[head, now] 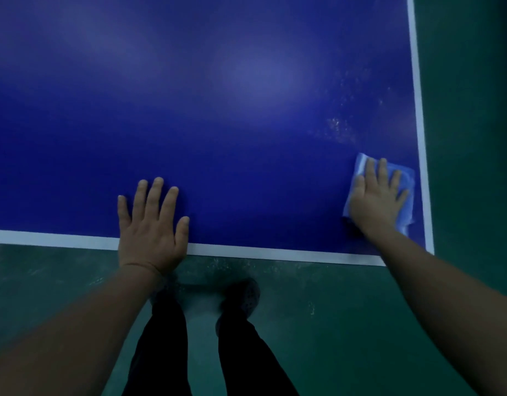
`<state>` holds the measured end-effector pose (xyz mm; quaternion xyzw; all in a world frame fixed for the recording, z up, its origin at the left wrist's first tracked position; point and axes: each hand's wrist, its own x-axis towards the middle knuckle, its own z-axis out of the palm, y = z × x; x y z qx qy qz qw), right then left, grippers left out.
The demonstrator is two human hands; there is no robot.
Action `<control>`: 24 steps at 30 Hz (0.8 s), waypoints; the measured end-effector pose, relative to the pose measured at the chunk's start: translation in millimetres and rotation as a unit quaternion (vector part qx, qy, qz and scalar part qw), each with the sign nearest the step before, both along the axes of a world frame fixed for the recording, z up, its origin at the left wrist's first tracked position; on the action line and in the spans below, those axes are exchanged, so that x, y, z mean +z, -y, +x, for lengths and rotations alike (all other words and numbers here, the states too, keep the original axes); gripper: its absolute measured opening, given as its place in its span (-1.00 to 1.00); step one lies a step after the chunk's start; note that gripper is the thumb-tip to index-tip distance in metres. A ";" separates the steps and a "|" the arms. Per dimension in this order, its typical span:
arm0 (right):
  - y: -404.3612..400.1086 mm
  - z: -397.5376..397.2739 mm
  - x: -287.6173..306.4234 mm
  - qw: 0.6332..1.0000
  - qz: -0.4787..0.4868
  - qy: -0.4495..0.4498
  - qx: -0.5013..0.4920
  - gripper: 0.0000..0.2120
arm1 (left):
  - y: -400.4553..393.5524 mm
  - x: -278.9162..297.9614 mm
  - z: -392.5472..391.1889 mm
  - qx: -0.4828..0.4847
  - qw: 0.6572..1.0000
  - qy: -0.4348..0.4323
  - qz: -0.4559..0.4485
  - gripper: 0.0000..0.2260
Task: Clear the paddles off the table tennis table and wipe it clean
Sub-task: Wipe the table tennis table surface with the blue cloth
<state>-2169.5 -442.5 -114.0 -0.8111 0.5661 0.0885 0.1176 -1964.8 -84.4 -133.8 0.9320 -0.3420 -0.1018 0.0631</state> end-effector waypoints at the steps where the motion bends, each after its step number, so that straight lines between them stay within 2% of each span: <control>1: -5.6 -1.9 0.7 1.000 -0.007 0.007 -0.017 -0.46 | 0.6 1.2 -1.3 0.008 1.000 -0.003 -0.006 -0.39; 2: -19.4 -2.4 -0.2 1.000 -0.013 0.009 -0.011 -0.46 | 0.9 2.6 -2.9 0.017 1.000 -0.004 -0.016 -0.39; 4: -63.9 -9.7 -5.2 0.997 -0.018 -0.002 0.078 -0.46 | 7.8 7.3 -13.6 0.011 0.999 -0.004 -0.051 -0.40; 6: -98.4 -23.6 -6.5 0.982 -0.003 -0.015 0.188 -0.45 | 28.3 11.6 -35.0 -0.038 0.996 0.002 -0.085 -0.42; 8: -83.9 -29.5 -6.8 0.969 0.009 -0.003 0.247 -0.45 | 56.6 11.3 -59.8 -0.099 0.990 -0.002 -0.100 -0.43; 11: -0.9 -21.2 -10.4 0.978 -0.023 -0.004 0.206 -0.45 | 91.3 2.8 -83.8 -0.160 0.984 0.004 -0.074 -0.43; 13: 58.4 -12.1 -9.3 0.990 -0.034 -0.007 0.134 -0.47 | 96.2 -1.1 -86.0 -0.162 0.985 0.018 -0.049 -0.41; 15: 93.6 -13.4 -8.8 0.994 -0.035 0.001 0.101 -0.47 | 97.5 -3.3 -86.5 -0.158 0.986 0.034 -0.039 -0.40; 17: 88.5 -36.2 -9.1 0.996 -0.026 0.006 0.085 -0.47 | 98.7 -1.9 -88.4 -0.156 0.987 0.031 -0.029 -0.39; 22: -6.2 -135.7 -5.4 0.992 -0.005 -0.021 0.122 -0.46 | 101.6 0.4 -91.7 -0.144 0.989 0.024 -0.023 -0.37; 24: 1.7 -138.1 -6.0 0.991 0.002 -0.028 0.134 -0.45 | 100.5 -0.2 -91.7 -0.145 0.989 0.020 -0.021 -0.37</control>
